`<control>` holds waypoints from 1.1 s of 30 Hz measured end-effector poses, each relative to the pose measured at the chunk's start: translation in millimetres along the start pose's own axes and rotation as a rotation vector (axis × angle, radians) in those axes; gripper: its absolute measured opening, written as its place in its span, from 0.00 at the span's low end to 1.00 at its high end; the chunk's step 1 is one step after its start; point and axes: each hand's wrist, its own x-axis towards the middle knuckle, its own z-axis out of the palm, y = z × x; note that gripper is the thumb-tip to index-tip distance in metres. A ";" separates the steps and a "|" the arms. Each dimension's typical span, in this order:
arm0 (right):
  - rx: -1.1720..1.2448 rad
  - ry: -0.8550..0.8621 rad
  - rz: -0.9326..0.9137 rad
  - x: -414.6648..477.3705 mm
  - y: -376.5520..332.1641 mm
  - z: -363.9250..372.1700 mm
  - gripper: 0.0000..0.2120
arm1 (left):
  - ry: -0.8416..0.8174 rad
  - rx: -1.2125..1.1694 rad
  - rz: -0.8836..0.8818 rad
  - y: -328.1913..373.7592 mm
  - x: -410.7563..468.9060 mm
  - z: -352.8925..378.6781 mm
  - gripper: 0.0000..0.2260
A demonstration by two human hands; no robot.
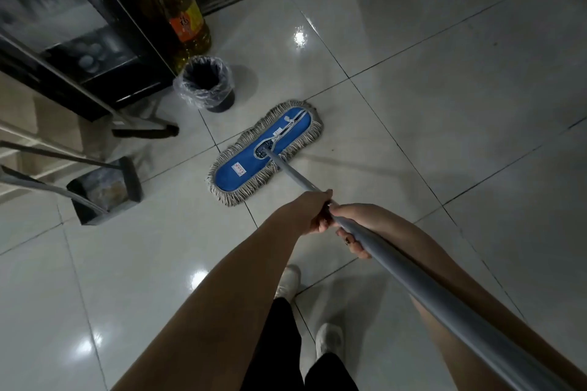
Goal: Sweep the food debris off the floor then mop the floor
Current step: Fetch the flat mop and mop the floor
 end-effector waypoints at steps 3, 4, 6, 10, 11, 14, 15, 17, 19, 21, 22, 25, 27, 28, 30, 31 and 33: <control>0.024 0.030 -0.079 15.3 -41.3 8.0 0.19 | 0.018 -0.003 0.017 36.8 8.2 -24.9 0.16; 0.027 0.018 -0.070 17.6 -53.2 11.1 0.19 | 0.030 -0.009 0.023 45.8 9.7 -32.0 0.16; 0.029 -0.011 -0.052 21.5 -79.8 19.8 0.20 | 0.060 -0.013 0.038 64.8 13.8 -48.1 0.16; 0.050 -0.018 -0.067 26.7 -116.3 30.2 0.18 | 0.092 0.009 0.064 91.7 22.0 -71.9 0.17; 0.047 -0.029 -0.070 27.3 -120.9 28.6 0.18 | 0.086 0.013 0.064 96.4 23.6 -74.0 0.17; 0.019 -0.026 -0.062 23.9 -120.3 21.8 0.20 | 0.066 0.022 0.033 98.4 25.6 -70.4 0.17; 0.027 -0.013 -0.062 22.4 -117.2 18.4 0.19 | 0.066 0.019 0.027 96.8 26.1 -66.4 0.17; 0.038 -0.004 -0.043 19.1 -112.9 12.8 0.19 | 0.075 0.009 0.027 93.8 27.2 -59.0 0.17; 0.032 0.002 -0.025 14.0 -108.0 7.2 0.18 | 0.071 0.002 0.028 91.6 26.9 -51.8 0.17; 0.010 0.022 -0.031 10.4 -99.6 -0.6 0.18 | 0.058 0.009 0.018 88.5 24.5 -42.5 0.17; -0.008 0.030 -0.031 9.1 -93.8 -4.3 0.18 | 0.050 0.015 0.006 86.1 23.7 -37.1 0.17; -0.012 0.036 -0.033 3.3 -68.4 -22.4 0.18 | 0.039 0.032 -0.022 70.8 22.0 -9.6 0.17; -0.009 0.033 -0.029 -4.7 -45.3 -40.4 0.18 | 0.035 0.041 -0.026 56.1 21.8 16.1 0.17; -0.022 0.029 -0.036 -8.4 -32.4 -49.1 0.19 | 0.030 0.041 -0.027 47.5 22.4 29.2 0.17; -0.043 0.033 -0.062 -18.0 -1.6 -69.7 0.19 | 0.008 0.035 -0.025 26.3 22.1 60.6 0.17; -0.051 0.042 -0.064 -22.9 15.2 -80.0 0.18 | -0.002 0.030 -0.022 14.6 22.7 76.9 0.17; -0.084 0.058 -0.076 -33.7 51.4 -100.4 0.18 | 0.001 0.023 -0.009 -10.1 23.8 111.6 0.17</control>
